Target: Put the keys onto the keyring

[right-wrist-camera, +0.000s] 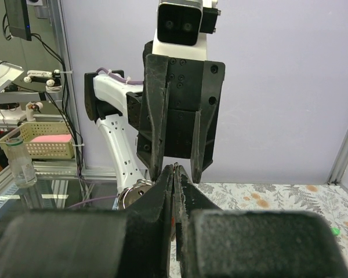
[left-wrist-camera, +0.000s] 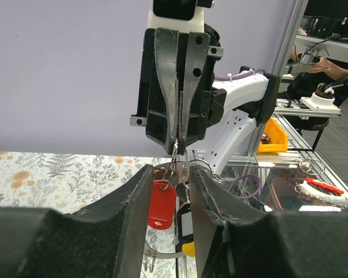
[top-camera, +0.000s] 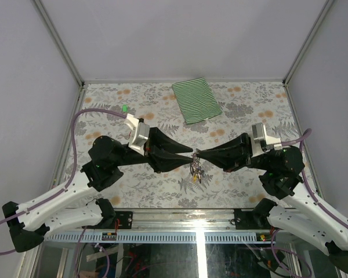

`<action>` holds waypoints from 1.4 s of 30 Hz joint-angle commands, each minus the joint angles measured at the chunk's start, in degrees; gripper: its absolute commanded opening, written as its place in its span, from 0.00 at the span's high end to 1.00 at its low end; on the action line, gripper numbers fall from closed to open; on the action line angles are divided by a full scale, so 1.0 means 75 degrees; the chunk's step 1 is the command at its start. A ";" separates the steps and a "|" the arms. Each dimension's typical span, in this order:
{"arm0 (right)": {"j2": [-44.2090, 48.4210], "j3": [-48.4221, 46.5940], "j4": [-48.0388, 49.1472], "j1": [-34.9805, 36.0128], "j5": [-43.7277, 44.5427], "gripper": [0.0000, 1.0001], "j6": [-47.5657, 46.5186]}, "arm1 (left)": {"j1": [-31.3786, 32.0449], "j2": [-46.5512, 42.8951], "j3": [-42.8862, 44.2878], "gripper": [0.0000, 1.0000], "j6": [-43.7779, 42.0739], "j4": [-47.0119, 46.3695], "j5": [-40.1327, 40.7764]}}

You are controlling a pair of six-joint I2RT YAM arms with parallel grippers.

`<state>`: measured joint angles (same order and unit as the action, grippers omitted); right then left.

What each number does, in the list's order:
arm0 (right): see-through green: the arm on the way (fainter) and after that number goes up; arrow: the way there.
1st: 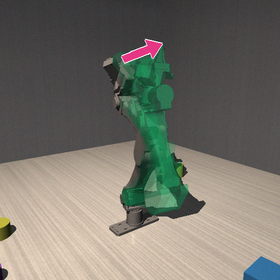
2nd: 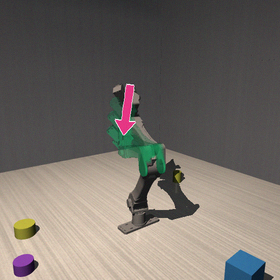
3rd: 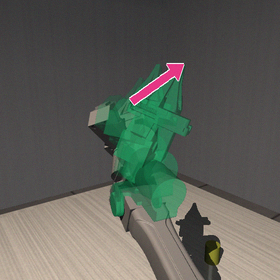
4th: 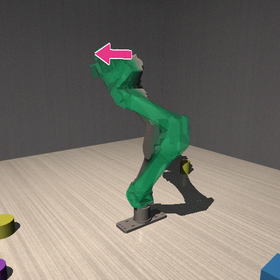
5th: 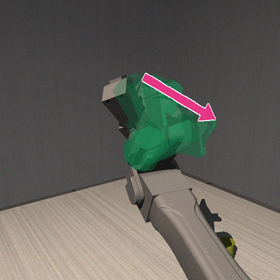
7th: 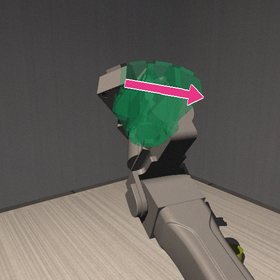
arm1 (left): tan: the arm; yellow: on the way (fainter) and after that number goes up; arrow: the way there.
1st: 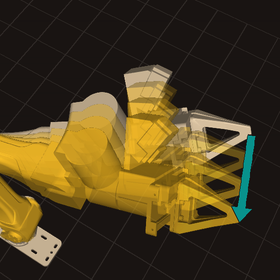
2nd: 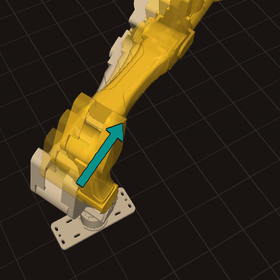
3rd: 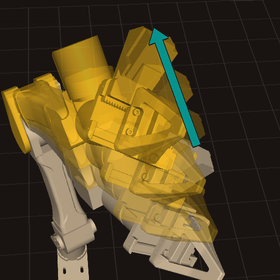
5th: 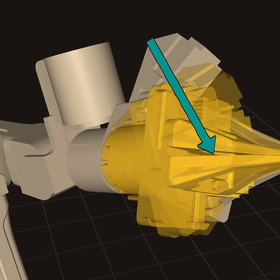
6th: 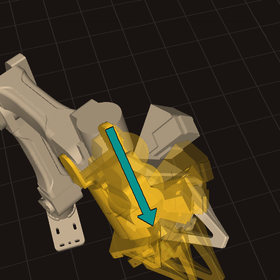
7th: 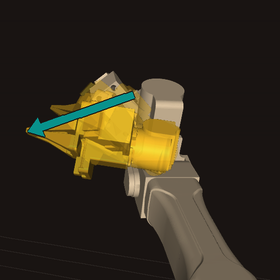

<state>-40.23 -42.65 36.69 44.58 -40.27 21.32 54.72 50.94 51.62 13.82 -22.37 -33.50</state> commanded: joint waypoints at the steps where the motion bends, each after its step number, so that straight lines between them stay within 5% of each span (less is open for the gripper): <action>1: 0.0123 -0.0419 0.0372 -0.0017 -0.0137 1.00 -0.0158 | 0.0067 0.0051 -0.0060 0.67 0.0149 -0.0730 0.0103; 20: 0.0160 -0.0442 0.0288 -0.0016 -0.0136 1.00 -0.0224 | 0.0112 0.0324 -0.0039 0.74 0.0206 -0.0745 -0.0001; 31: 0.0138 -0.0496 0.0145 -0.0022 -0.0175 1.00 -0.0270 | 0.0131 0.0290 0.0111 1.00 -0.0028 -0.0171 -0.0010; 33: 0.0155 -0.0609 -0.0158 -0.0025 -0.0222 0.99 -0.0420 | 0.0124 0.0264 0.0299 1.00 -0.0233 0.0332 -0.0059; 38: 0.0206 -0.1283 -0.2140 -0.0016 -0.0412 0.73 -0.1513 | 0.0124 0.0550 0.1559 1.00 -0.1412 0.3348 -0.0296; 42: 0.0228 -0.1778 -0.3745 -0.0025 -0.0266 0.66 -0.2136 | 0.0125 0.0740 0.2330 1.00 -0.2208 0.5059 -0.0252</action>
<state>-39.70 -50.68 19.79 44.56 -42.06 12.16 55.46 55.68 63.24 5.74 -1.06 -34.92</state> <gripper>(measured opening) 0.318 0.021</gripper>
